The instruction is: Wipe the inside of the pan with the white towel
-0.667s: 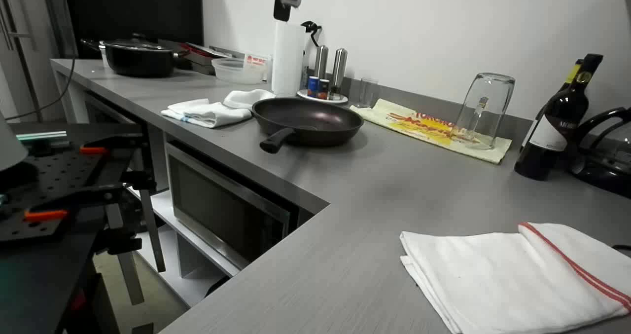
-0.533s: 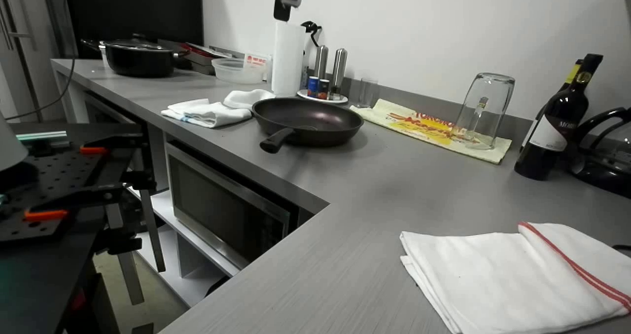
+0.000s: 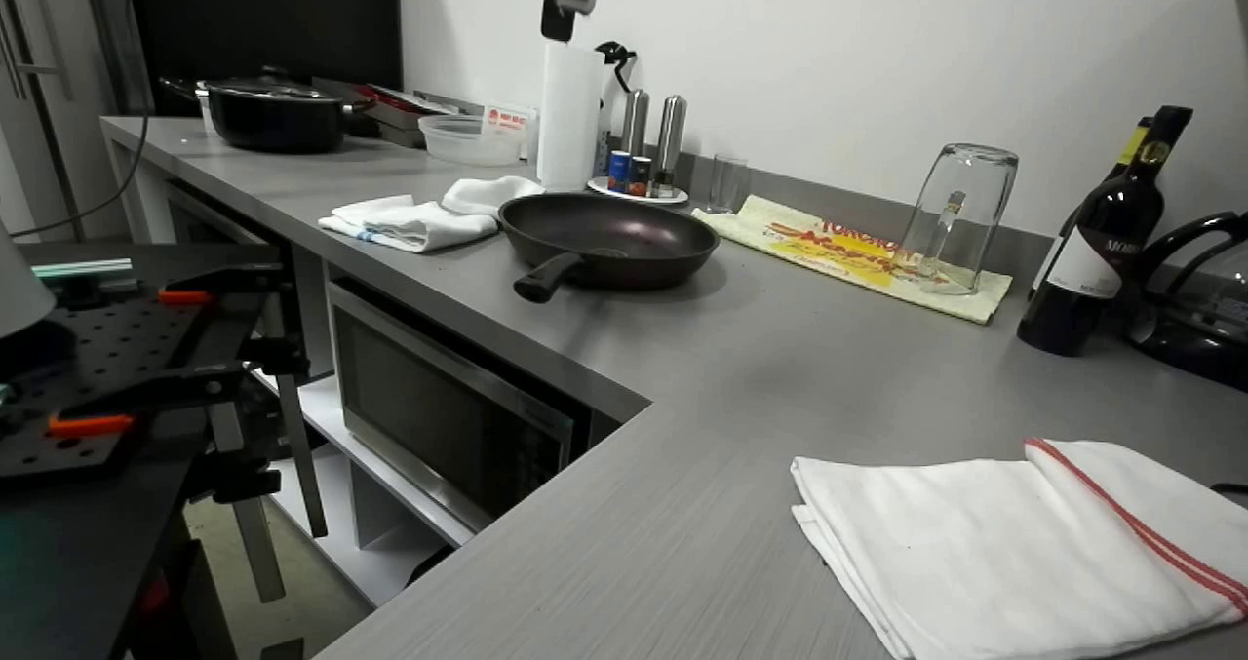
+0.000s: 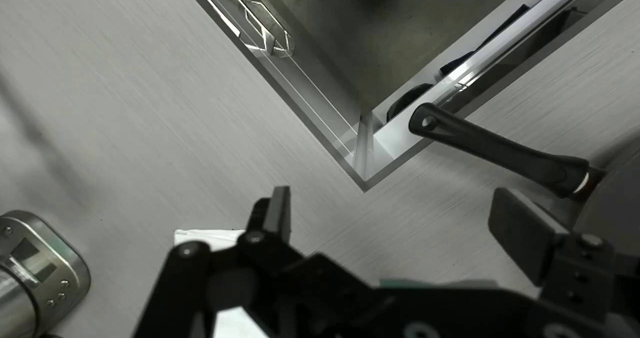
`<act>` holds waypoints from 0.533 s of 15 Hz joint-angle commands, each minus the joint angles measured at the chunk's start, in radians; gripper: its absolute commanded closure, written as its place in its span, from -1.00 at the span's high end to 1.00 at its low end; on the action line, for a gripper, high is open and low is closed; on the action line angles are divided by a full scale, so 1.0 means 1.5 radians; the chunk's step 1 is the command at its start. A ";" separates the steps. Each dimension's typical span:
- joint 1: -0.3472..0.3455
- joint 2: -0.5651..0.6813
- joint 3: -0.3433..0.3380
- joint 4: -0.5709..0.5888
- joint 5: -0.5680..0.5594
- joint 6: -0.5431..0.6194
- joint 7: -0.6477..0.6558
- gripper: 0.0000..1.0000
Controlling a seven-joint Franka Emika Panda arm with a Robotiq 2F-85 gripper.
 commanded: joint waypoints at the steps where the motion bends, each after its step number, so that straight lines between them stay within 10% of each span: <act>1: 0.011 0.002 -0.009 0.005 0.003 -0.001 -0.004 1.00; 8: 0.068 0.066 0.030 0.056 0.000 -0.010 -0.029 1.00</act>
